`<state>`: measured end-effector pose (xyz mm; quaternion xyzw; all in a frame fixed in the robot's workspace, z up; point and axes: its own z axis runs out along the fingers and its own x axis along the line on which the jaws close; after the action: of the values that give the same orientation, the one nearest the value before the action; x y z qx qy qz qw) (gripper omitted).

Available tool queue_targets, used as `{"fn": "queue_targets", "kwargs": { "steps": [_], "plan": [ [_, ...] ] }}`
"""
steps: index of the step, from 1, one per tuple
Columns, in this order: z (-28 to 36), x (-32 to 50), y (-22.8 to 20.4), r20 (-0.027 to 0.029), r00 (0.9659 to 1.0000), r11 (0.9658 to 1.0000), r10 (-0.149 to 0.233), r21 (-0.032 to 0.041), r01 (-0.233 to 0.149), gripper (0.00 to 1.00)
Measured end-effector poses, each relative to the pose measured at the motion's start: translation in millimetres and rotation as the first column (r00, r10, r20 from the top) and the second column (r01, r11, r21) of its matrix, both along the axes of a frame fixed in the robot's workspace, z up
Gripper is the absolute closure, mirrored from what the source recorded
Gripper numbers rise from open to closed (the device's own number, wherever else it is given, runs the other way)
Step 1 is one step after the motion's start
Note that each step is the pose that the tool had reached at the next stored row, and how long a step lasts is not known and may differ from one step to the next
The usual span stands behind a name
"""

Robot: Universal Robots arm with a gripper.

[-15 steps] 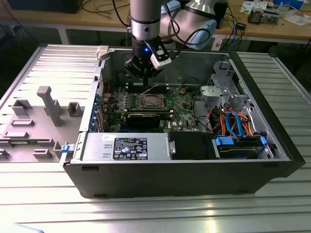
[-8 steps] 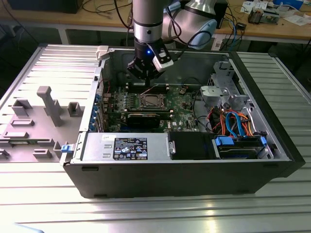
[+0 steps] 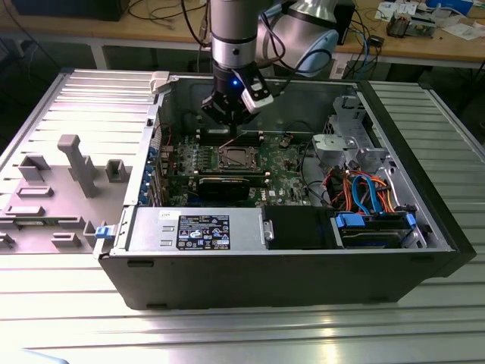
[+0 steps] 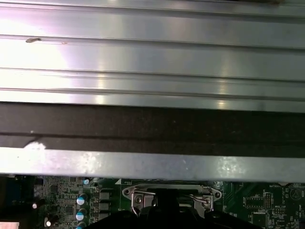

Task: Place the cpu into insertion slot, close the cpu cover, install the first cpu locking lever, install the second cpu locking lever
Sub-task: 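Install the first cpu locking lever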

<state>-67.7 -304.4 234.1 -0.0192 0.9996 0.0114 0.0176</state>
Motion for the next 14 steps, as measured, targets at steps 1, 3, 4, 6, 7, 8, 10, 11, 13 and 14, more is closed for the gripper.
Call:
{"fn": "queue_targets", "kwargs": {
  "steps": [1,3,4,6,7,8,10,11,13,14],
  "plan": [
    [-0.6,0.4,0.6,0.0000,1.0000,1.0000,0.000,0.0000,0.000,0.89],
    [-1.9,0.9,2.4,0.0000,1.0000,1.0000,0.001,-0.0001,-0.001,0.89],
    [-2.3,1.0,3.4,0.0001,1.0000,1.0000,0.001,0.0000,-0.001,0.89],
    [-3.3,1.3,5.0,0.0000,1.0000,1.0000,0.003,0.0000,-0.003,0.89],
    [-4.2,2.0,5.5,0.0000,1.0000,1.0000,0.004,-0.0002,-0.004,0.89],
    [-4.8,2.6,5.6,-0.0001,1.0000,1.0000,0.009,-0.0010,-0.009,0.89],
    [-5.3,3.1,5.6,-0.0001,0.9995,0.9995,0.031,-0.0012,-0.031,0.89],
    [-5.8,4.1,5.7,0.0000,0.9990,0.9990,0.045,-0.0010,-0.045,0.89],
    [-6.2,5.5,5.7,0.0000,0.9990,0.9990,0.045,-0.0008,-0.045,0.89],
    [-6.4,6.8,5.7,0.0001,0.9990,0.9990,0.045,-0.0008,-0.045,0.89]
  ]
}}
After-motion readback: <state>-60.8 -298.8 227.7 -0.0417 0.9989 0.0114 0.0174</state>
